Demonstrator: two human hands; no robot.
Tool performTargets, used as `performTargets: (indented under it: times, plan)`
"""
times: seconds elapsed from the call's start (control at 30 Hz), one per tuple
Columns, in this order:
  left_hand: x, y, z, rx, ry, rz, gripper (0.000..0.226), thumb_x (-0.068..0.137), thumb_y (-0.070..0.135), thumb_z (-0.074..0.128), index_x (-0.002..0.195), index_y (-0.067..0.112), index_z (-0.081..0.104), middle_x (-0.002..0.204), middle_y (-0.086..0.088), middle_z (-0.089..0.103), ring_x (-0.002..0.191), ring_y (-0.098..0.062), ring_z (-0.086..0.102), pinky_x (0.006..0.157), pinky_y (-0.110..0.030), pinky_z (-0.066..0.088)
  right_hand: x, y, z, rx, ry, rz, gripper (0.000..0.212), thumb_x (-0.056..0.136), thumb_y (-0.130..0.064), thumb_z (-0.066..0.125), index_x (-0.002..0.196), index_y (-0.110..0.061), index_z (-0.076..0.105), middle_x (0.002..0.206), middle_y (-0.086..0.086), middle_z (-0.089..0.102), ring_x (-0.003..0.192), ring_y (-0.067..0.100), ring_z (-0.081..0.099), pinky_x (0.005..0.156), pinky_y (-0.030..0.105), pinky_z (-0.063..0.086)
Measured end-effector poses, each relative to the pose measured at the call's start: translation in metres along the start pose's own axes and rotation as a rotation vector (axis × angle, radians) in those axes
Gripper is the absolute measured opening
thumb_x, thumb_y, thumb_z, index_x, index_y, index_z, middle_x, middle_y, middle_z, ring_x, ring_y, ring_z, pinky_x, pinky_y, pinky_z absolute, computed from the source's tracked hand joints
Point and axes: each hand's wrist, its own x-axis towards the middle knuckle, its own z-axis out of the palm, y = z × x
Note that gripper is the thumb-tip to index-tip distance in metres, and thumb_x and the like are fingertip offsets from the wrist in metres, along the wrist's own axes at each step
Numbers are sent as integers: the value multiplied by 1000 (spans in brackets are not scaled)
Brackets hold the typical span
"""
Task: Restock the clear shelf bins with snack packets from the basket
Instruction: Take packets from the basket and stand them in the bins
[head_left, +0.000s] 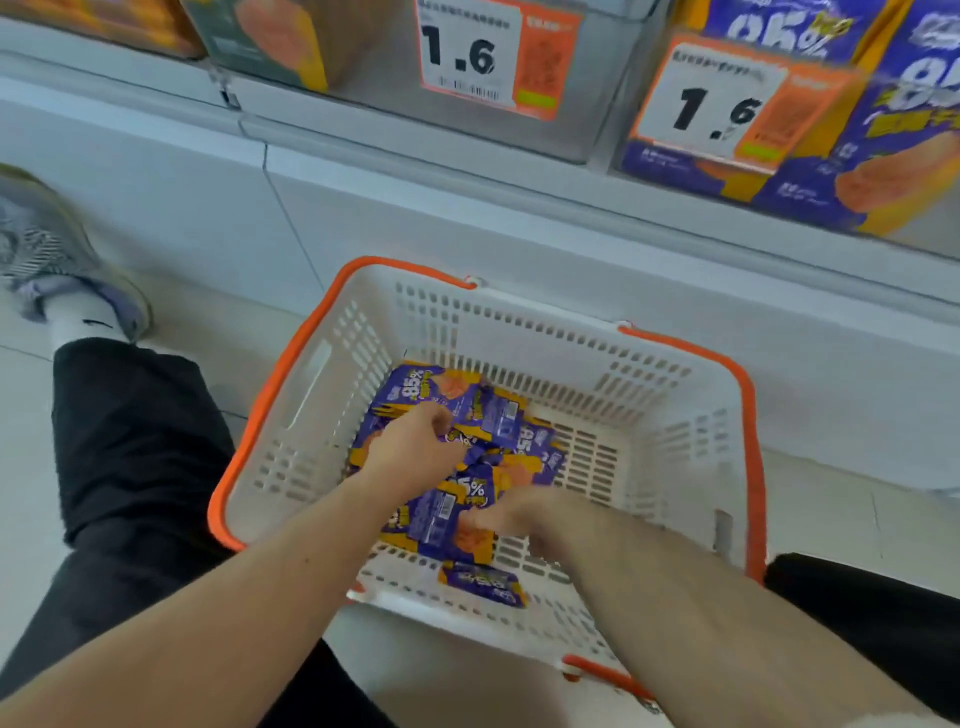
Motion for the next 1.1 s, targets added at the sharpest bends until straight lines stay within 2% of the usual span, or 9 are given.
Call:
performTargets:
  times: [0.1,0.2,0.33,0.47,0.6,0.77,0.87,0.97,1.1]
  plan:
    - [3,-9,6,14,-22,-27,30,91,28,58,121,25,52,118,8,57,90,-16,60,77,-34,51,6,-20,33,179,-172,-4,96,88,-72,44,157,-15,9,164,4,11,150,24,13,121,39,16]
    - [2,-11,10,22,-35,-35,30,92,27,57,122,24,52,114,9,55,96,-14,59,79,-33,52,10,-27,42,317,-116,-74,65,103,-31,47,151,-2,15,153,5,26,139,13,29,92,0,33]
    - [1,-11,13,23,-62,-41,36,94,28,58,128,23,51,114,8,56,102,-16,58,87,-37,54,-4,-19,27,-17,-273,-4,47,95,-38,59,134,-15,48,141,10,39,129,30,39,102,36,37]
    - [-3,-8,14,57,-117,-4,37,93,26,58,129,22,51,115,7,56,102,-14,58,87,-35,54,-71,-7,-8,-65,-317,-2,36,105,-17,35,139,-8,42,133,10,35,141,35,30,104,36,36]
    - [-13,6,15,86,-324,131,57,83,19,63,137,31,47,135,12,51,116,-12,53,97,-38,50,-100,17,-36,108,-232,91,29,93,-38,52,97,-10,56,95,17,56,78,34,62,66,36,56]
    - [-29,47,31,109,-277,365,32,79,34,66,111,37,63,109,7,68,104,-16,61,93,-44,49,-129,47,-96,284,-264,53,54,60,-52,62,95,-10,66,93,15,67,86,31,64,97,53,41]
    - [-30,75,31,-78,-128,372,14,89,17,66,86,30,65,86,5,70,77,-13,65,72,-37,55,-163,58,-126,280,-80,29,63,77,-67,56,105,-11,66,104,12,69,95,31,64,87,47,47]
    - [-33,102,24,-161,-53,393,19,91,14,66,75,24,60,67,5,63,56,-4,54,55,-24,43,-196,66,-149,383,403,-71,75,87,-74,42,121,-10,62,116,11,66,90,25,63,82,37,49]
    - [-37,140,23,-372,-7,384,11,87,8,68,79,16,66,79,-10,71,70,-22,64,69,-36,50,-252,76,-166,146,913,-167,63,86,-62,57,86,0,66,86,13,62,80,26,57,70,34,41]
